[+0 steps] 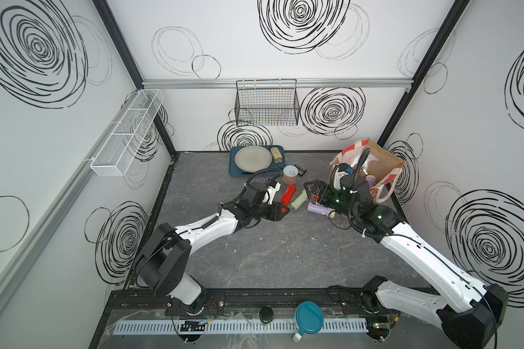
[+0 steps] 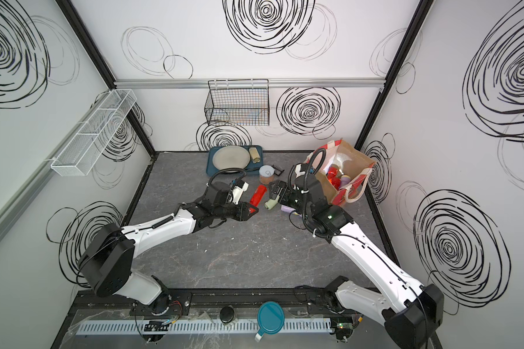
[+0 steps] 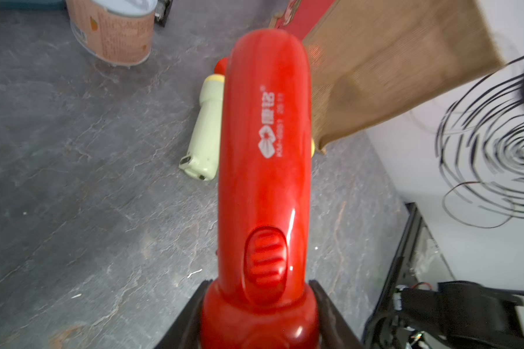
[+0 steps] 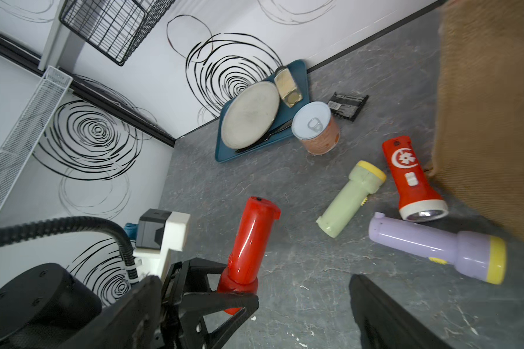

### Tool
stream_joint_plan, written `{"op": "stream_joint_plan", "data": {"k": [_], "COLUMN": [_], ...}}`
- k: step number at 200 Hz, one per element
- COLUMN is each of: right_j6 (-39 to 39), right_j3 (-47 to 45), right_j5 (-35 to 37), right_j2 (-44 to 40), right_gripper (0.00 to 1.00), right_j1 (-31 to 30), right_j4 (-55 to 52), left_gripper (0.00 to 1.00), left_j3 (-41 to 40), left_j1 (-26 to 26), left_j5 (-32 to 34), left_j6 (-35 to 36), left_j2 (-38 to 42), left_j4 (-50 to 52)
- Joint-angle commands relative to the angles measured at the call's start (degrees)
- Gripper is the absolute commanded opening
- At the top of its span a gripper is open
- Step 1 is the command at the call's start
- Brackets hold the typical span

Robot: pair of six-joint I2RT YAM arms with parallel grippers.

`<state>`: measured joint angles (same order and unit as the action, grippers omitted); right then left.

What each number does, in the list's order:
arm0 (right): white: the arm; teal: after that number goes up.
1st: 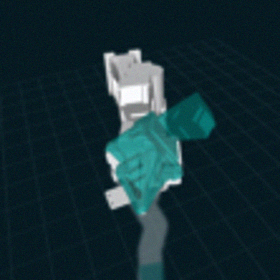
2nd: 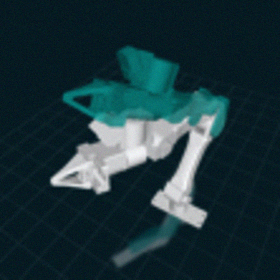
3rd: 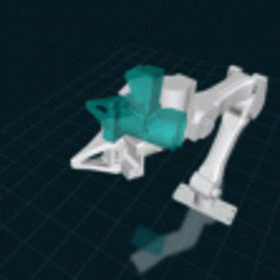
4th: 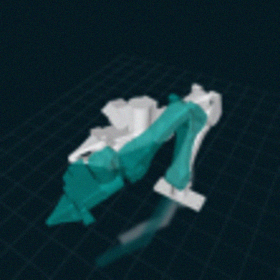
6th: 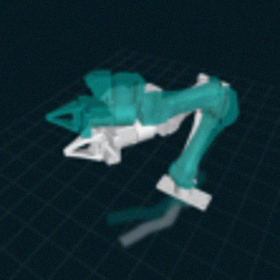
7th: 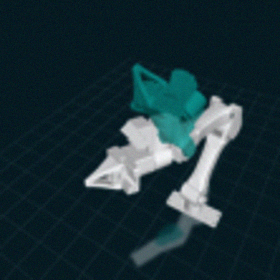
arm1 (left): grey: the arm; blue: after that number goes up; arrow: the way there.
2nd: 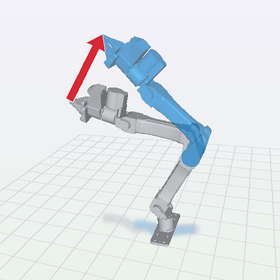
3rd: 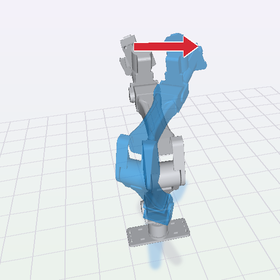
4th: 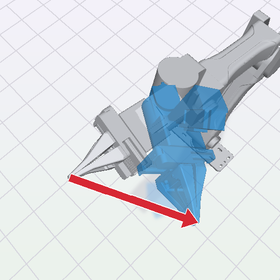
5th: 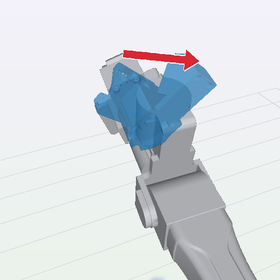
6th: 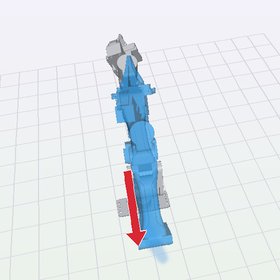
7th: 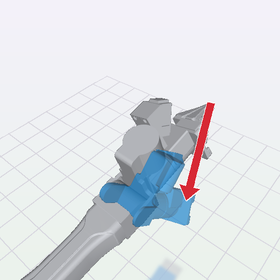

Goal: Put the flashlights into the tote bags
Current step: Pick up the flashlight from the center of the board.

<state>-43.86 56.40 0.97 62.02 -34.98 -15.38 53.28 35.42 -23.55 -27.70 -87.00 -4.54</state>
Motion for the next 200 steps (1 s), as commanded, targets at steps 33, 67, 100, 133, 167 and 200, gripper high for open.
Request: {"op": "stream_joint_plan", "data": {"k": [33, 67, 100, 133, 167, 200], "right_j6": [2.05, 1.73, 4.35, 4.08, -0.9, -4.34], "right_j3": [-3.19, -4.85, -2.81, -3.3, -3.81, -4.52], "right_j5": [-14.24, -24.83, -32.14, -35.52, -34.54, -32.39], "right_j2": [3.24, 5.46, 7.87, 9.99, 11.42, 13.56], "right_gripper": [1.0, 1.0, 1.0, 1.0, 1.0, 1.0], "right_j1": [2.2, 6.4, 8.85, 8.56, 7.31, 5.61], "right_j4": [20.35, 27.28, 23.99, 26.53, 32.21, 35.31], "left_gripper": [0.0, 0.0, 0.0, 0.0, 0.0, 0.0], "left_j3": [0.98, -0.64, -0.37, 0.42, 0.6, 0.6], "left_j1": [-1.56, -1.67, -1.76, -1.76, -1.67, -1.25], "left_j5": [-6.66, -8.49, -8.49, -8.81, -8.59, -8.54], "left_j6": [-7.12, -9.64, -10.01, -10.18, -10.95, -11.36], "left_j2": [4.96, 6.76, 7.96, 8.34, 8.68, 8.98], "left_j4": [-9.29, -12.09, -11.73, -11.57, -12.28, -12.73]}}
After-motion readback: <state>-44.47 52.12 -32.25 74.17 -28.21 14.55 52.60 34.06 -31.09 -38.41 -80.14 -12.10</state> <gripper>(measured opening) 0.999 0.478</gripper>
